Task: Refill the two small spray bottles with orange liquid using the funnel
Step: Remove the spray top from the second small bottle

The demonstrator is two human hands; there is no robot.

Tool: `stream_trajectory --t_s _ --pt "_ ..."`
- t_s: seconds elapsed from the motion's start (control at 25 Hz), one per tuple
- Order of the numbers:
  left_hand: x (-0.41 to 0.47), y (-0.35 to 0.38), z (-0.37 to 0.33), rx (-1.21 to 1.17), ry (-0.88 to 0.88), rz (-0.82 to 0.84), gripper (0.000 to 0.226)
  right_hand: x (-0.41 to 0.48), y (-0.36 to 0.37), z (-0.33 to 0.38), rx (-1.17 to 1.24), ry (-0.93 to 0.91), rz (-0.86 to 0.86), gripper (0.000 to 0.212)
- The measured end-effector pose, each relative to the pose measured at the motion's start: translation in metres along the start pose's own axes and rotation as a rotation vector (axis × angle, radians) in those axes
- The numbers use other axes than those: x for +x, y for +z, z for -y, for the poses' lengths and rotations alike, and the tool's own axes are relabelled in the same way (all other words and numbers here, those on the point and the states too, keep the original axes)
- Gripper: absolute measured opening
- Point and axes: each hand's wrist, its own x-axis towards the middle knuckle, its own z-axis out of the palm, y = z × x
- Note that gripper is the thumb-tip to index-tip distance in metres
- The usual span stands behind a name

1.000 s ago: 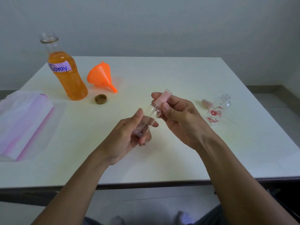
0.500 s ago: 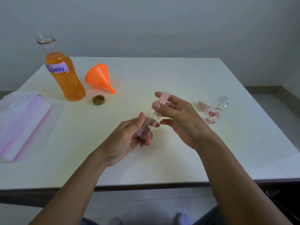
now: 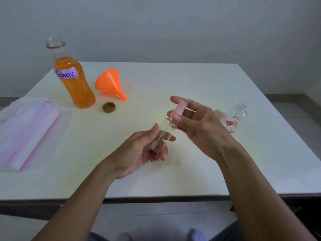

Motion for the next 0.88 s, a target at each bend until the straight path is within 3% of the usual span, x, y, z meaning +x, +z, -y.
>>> stream_trajectory --t_s 0.32,0.52,0.72,0.88 --pt "-0.006 -0.011 -0.006 -0.325 -0.088 0.204 0.055 0.002 0.005 0.004 0.251 -0.049 0.089 0.066" --pt "-0.006 -0.016 -0.007 -0.176 -0.021 0.07 0.055 0.004 0.006 0.004 0.268 0.015 0.181 0.071" --pt "-0.006 -0.015 -0.006 -0.081 -0.04 0.037 0.051 0.004 0.012 0.0 -0.045 0.043 -0.01 0.06" --pt "-0.006 -0.015 -0.008 -0.119 -0.063 0.066 0.052 0.003 0.013 0.0 0.086 -0.006 -0.036 0.052"
